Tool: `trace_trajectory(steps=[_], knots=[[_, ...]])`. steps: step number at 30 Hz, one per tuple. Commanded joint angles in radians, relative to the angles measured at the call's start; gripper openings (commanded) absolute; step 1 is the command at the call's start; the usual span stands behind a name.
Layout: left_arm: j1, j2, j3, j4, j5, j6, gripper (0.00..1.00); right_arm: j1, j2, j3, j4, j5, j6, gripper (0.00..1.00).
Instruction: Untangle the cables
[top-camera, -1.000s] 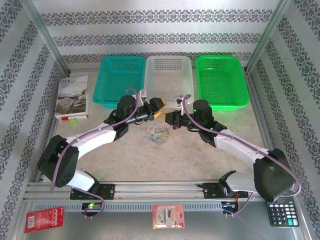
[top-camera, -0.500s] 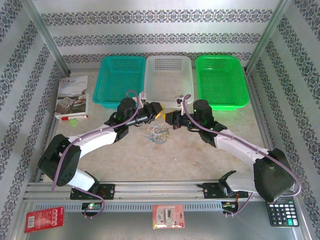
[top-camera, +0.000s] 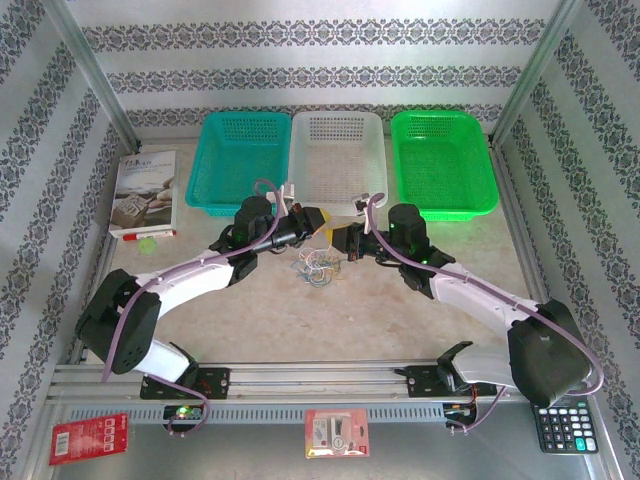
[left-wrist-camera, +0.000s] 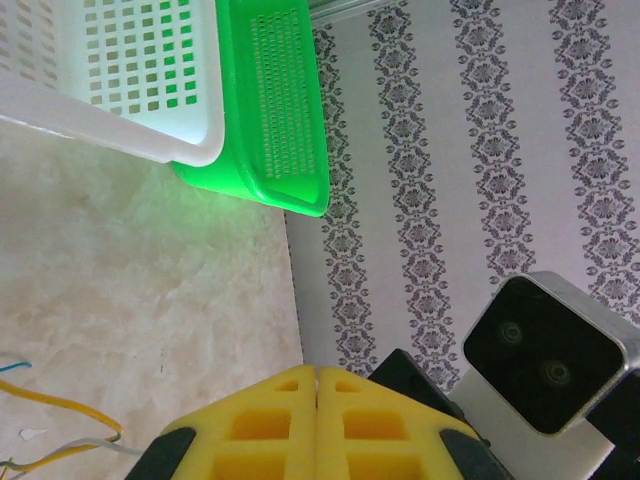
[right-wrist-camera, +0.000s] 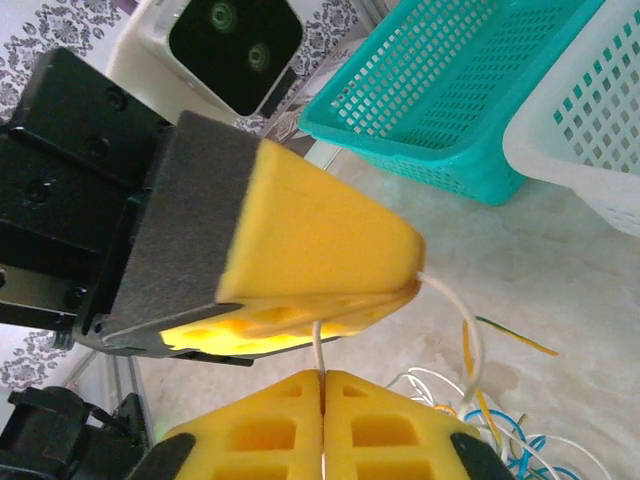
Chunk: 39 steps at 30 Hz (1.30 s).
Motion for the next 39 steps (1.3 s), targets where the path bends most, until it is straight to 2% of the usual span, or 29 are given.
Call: trace_trajectory(steps=[1, 4, 10, 19, 27, 33, 39], knots=[[-0.012, -0.057, 0.035, 0.024, -0.015, 0.074, 0.0, 0.013, -0.009, -0.028, 0.017, 0.018, 0.006, 0.25], [-0.011, -0.073, 0.037, 0.03, -0.013, 0.077, 0.0, 0.014, 0.01, -0.043, 0.046, 0.032, 0.018, 0.42], [-0.011, -0.098, 0.037, 0.037, -0.01, 0.072, 0.0, 0.021, 0.093, -0.079, 0.144, 0.066, 0.045, 0.51], [-0.012, -0.146, 0.059, 0.029, -0.002, 0.068, 0.0, 0.024, 0.225, -0.149, 0.275, 0.141, 0.073, 0.52], [-0.013, -0.18, 0.081, 0.044, 0.015, 0.06, 0.0, 0.009, 0.273, -0.181, 0.313, 0.179, 0.09, 0.52], [-0.013, -0.196, 0.08, 0.069, 0.026, 0.08, 0.0, -0.005, 0.274, -0.19, 0.319, 0.175, 0.112, 0.51], [-0.013, -0.198, 0.028, 0.006, 0.023, 0.172, 0.0, -0.023, 0.175, -0.196, 0.256, 0.153, 0.121, 0.51]])
